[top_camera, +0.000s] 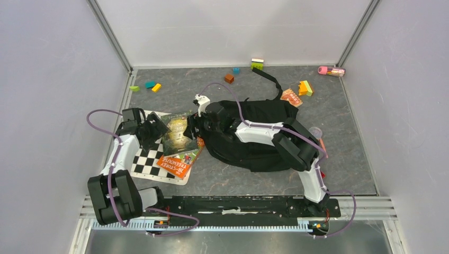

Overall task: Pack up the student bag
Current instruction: Move the book to the center of the board, then pick up the book from the center of the board.

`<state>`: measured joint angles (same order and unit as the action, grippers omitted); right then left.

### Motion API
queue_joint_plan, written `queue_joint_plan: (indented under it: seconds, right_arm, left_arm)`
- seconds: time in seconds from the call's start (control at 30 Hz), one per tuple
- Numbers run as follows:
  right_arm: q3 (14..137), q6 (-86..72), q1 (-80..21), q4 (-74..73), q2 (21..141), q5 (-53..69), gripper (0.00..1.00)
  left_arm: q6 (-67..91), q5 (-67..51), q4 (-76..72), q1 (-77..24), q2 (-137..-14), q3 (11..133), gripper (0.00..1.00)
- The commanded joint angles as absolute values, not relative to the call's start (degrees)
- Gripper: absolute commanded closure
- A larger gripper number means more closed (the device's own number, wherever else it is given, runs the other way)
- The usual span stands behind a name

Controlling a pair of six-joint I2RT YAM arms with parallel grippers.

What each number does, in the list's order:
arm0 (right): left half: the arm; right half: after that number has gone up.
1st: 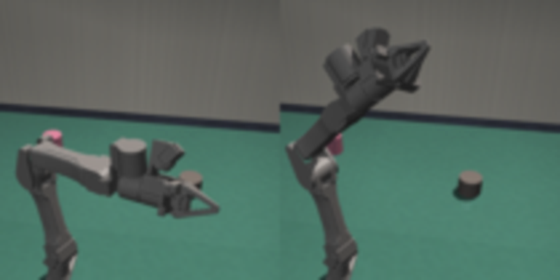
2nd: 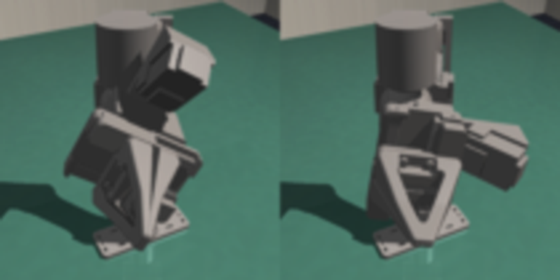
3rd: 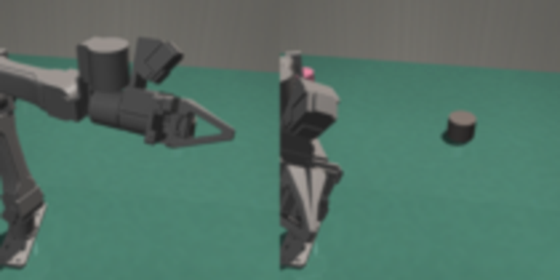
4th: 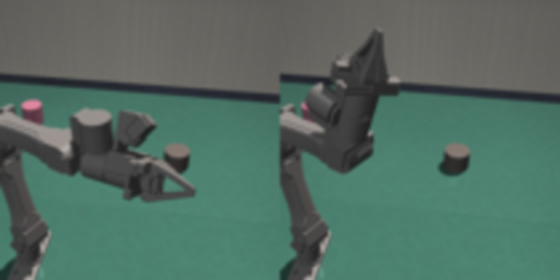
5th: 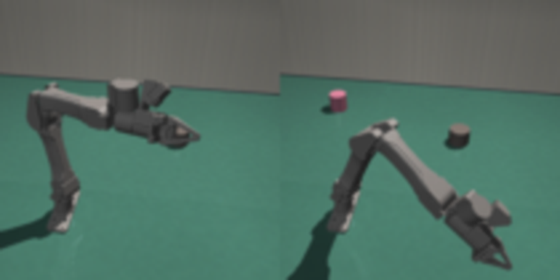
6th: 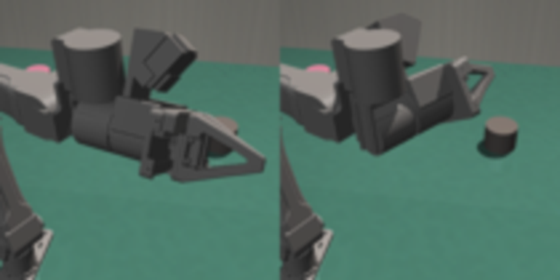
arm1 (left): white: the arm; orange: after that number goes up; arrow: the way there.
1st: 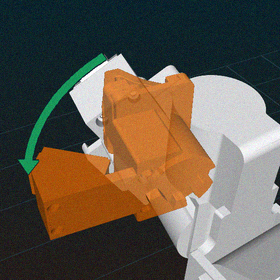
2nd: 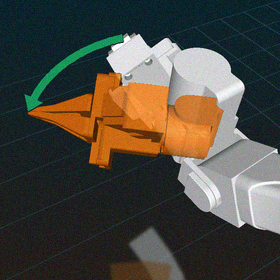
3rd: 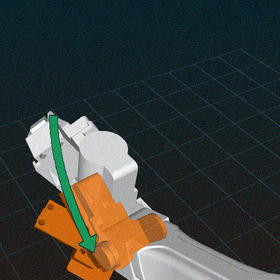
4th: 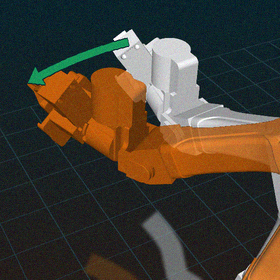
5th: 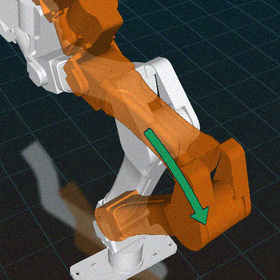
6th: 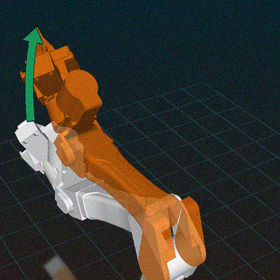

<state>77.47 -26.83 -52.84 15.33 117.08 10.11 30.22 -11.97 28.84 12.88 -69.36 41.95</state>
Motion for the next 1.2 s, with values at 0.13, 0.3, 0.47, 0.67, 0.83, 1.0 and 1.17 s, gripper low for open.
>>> queue_joint_plan:
  seconds: [0.13,0.3,0.47,0.67,0.83,1.0,1.17]
  right_arm:
    - [89.0,-26.1,-50.9,9.9,126.4,8.8,0.19]
    - [90.3,-26.3,-50.9,8.4,127.8,4.2,0.18]
    - [90.4,-26.7,-50.9,8.5,128.9,2.7,0.18]
    - [92.3,-29.0,-50.9,10.5,132.8,8.0,0.19]
    - [89.0,-34.4,-50.8,19.1,132.9,13.0,0.25]
    - [85.4,-38.4,-50.5,25.6,130.0,14.1,0.43]
    - [81.2,-44.7,-49.4,34.1,126.8,16.6,0.71]
  left_arm:
    - [32.1,-16.2,23.8,12.7,-75.1,44.7,0.05]
    - [30.9,-17.5,24.2,12.7,-77.1,45.9,0.08]
    - [29.3,-19.9,24.9,12.7,-80.9,46.9,0.14]
    - [29.4,-21.0,24.2,12.7,-81.6,46.8,0.21]
    - [29.5,-22.1,24.0,12.7,-82.6,46.7,0.27]
    - [29.2,-21.8,24.3,12.7,-82.1,46.6,0.28]
    - [28.8,-20.5,24.5,12.7,-79.0,45.9,0.28]
